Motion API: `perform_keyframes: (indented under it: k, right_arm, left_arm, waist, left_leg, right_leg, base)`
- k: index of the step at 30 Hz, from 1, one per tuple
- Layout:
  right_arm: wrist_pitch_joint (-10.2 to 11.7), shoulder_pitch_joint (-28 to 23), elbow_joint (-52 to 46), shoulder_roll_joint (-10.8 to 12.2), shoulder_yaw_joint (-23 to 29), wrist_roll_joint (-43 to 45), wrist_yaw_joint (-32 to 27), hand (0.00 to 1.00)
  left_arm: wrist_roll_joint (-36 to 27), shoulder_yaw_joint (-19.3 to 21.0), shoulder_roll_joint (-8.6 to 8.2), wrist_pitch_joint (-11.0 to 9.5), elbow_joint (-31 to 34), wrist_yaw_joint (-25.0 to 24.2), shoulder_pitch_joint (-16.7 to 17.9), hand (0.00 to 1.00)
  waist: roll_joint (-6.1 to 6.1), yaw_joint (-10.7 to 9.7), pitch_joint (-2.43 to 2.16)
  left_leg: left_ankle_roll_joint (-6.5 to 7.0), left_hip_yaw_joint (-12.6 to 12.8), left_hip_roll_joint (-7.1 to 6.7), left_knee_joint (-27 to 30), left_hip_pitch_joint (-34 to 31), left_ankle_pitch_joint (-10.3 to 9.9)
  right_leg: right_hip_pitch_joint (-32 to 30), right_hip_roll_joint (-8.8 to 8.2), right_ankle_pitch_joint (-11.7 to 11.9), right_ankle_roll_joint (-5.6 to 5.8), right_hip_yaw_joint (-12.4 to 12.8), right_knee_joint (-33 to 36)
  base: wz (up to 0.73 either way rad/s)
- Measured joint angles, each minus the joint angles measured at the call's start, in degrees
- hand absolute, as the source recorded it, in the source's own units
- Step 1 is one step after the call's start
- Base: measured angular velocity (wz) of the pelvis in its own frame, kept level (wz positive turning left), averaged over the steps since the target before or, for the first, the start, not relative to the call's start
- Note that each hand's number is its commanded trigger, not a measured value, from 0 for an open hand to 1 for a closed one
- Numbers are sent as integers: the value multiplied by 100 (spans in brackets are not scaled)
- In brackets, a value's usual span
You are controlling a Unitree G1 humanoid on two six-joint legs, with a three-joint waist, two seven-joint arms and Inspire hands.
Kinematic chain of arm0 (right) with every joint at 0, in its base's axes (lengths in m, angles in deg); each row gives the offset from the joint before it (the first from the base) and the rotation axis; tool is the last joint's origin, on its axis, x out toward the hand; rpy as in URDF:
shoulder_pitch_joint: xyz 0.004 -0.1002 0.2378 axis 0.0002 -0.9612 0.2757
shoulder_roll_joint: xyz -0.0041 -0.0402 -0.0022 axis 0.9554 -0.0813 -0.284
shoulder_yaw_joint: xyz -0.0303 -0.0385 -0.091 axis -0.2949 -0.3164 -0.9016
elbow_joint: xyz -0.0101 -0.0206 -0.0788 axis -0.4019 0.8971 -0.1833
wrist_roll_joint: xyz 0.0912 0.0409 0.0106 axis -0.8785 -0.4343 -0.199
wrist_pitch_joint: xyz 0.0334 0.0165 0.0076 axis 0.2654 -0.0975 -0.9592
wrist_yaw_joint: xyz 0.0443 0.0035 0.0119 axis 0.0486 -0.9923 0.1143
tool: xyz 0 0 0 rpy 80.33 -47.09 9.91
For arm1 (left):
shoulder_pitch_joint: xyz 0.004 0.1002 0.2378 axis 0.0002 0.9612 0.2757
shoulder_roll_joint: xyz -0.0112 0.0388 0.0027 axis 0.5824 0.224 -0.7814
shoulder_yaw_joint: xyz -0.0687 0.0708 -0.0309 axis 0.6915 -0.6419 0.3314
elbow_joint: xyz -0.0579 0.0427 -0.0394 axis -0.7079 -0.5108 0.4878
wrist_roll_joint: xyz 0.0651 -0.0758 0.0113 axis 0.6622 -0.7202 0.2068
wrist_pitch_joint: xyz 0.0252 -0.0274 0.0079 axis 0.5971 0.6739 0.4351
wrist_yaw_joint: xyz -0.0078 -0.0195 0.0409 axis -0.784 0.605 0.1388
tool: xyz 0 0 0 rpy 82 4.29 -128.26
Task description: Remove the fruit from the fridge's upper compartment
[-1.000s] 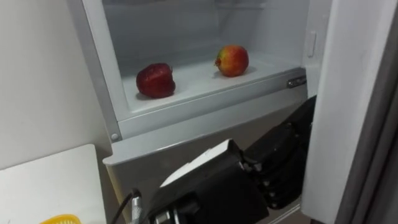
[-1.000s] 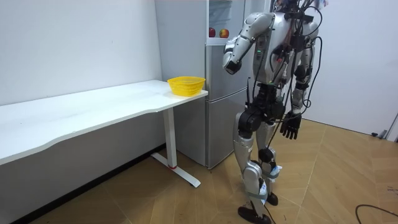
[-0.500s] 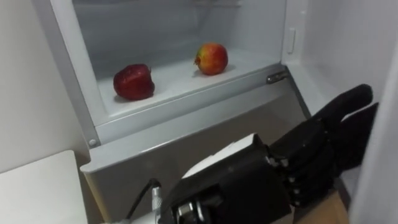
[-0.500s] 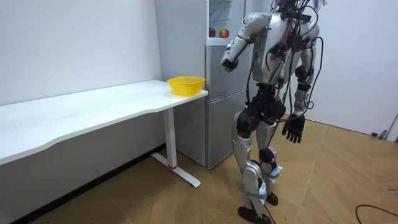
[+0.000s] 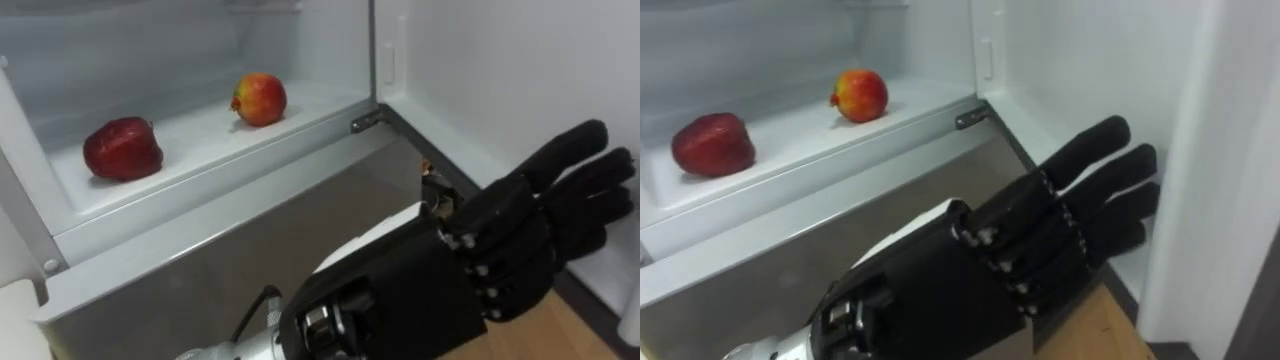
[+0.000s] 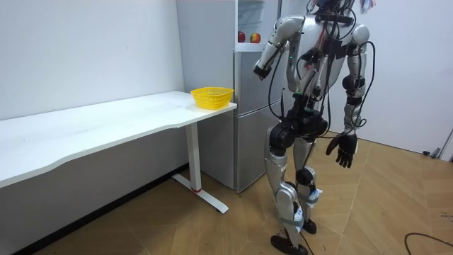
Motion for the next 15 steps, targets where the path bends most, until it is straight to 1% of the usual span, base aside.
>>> perform_keyframes:
  k: [6, 9, 11, 15]
  right_arm:
    - [4, 3, -2, -19, -1, -224, -20, 0]
    - [5, 11, -1, -21, -2, -340, -23, 0]
    - [4, 9, 0, -21, -1, -348, -22, 0]
    - [2, -1, 0, -21, -2, -367, -21, 0]
  left_arm:
    - [-6, -59, -15, 1, 0, 15, -62, 0]
    - [-7, -59, -20, 1, 0, 12, -91, 0]
    - [-6, -59, -20, 5, -25, 2, -168, 0]
    - [-15, -59, -16, 70, -79, -7, -303, 0]
  waist:
    - [1, -42, -1]
    - [0, -53, -1]
    - [0, -55, -2]
    - [-2, -70, -2]
  left_leg:
    - [0, 11, 7, 3, -12, 0]
    - [0, 61, 9, 4, -11, 0]
    - [0, 122, 28, 4, -5, 0]
    - [-1, 134, 45, 3, -8, 0]
  right_leg:
    - [-58, 27, 5, -8, 53, 5]
    - [-64, 31, 7, -10, 88, 11]
    - [-63, 30, 10, -13, 103, 10]
    - [-58, 34, 10, -13, 105, 18]
  base:
    - [-5]
    - [-6]
    - [-5]
    - [-5]
